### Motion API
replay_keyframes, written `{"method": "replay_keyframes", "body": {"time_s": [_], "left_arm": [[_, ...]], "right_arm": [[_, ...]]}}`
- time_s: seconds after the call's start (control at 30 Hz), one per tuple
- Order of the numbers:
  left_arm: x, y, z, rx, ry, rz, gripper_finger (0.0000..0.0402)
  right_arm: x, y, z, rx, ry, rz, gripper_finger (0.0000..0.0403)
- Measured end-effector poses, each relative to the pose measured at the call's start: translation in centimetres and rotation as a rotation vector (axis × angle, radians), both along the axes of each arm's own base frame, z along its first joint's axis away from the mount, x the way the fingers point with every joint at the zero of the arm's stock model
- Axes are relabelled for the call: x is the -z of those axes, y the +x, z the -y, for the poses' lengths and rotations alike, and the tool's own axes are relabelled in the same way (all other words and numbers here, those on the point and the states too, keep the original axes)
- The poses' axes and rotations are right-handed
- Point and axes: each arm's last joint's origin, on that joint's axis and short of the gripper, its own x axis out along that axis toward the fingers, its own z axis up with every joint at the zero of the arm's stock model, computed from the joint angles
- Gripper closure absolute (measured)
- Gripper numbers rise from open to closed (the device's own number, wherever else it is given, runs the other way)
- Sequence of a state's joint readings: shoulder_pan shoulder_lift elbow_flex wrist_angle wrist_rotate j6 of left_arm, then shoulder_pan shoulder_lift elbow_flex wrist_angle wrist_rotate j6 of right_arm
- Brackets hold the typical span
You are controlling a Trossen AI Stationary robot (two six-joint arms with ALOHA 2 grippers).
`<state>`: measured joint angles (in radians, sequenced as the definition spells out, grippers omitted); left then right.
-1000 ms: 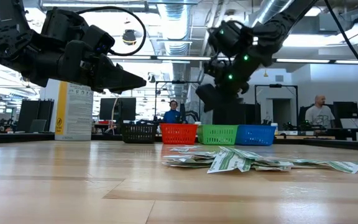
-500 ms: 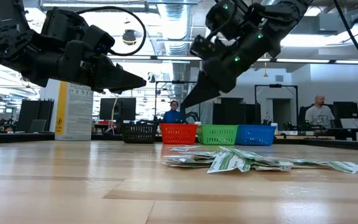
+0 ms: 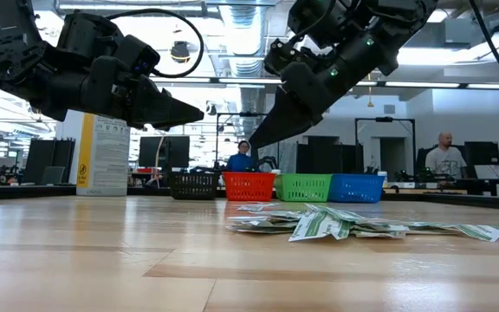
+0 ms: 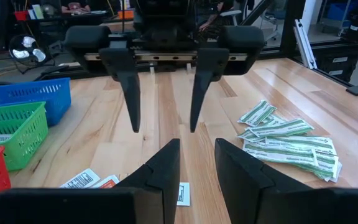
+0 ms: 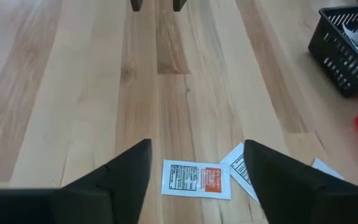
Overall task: Pick & Place First Aid Supplies
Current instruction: Put the orange ointment pack into the green bin
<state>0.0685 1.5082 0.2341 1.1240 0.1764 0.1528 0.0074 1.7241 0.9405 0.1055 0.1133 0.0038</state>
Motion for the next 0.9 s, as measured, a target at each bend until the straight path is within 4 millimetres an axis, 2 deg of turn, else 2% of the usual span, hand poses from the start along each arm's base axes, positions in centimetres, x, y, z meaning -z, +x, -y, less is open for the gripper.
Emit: {"method": "replay_keyframes", "body": {"time_s": [0.17, 0.23, 0.43, 0.57, 0.9], "left_arm": [[0.0, 0.0, 0.0, 0.000, 0.000, 0.000, 0.0300], [0.0, 0.0, 0.0, 0.000, 0.000, 0.000, 0.0300], [0.0, 0.0, 0.0, 0.000, 0.000, 0.001, 0.0300], [0.0, 0.0, 0.0, 0.000, 0.000, 0.001, 0.0300], [0.0, 0.0, 0.0, 0.000, 0.000, 0.001, 0.0300]], "right_arm": [[0.0, 0.0, 0.0, 0.009, 0.010, 0.000, 0.0123], [0.8, 0.3, 0.0, 0.017, 0.020, -0.004, 0.0117], [5.1, 1.1, -0.2, 0.037, 0.015, -0.091, 0.0116], [6.9, 1.5, -0.4, 0.042, 0.019, -0.112, 0.0116], [7.3, 1.6, -0.3, 0.086, 0.011, -0.108, 0.0117]]}}
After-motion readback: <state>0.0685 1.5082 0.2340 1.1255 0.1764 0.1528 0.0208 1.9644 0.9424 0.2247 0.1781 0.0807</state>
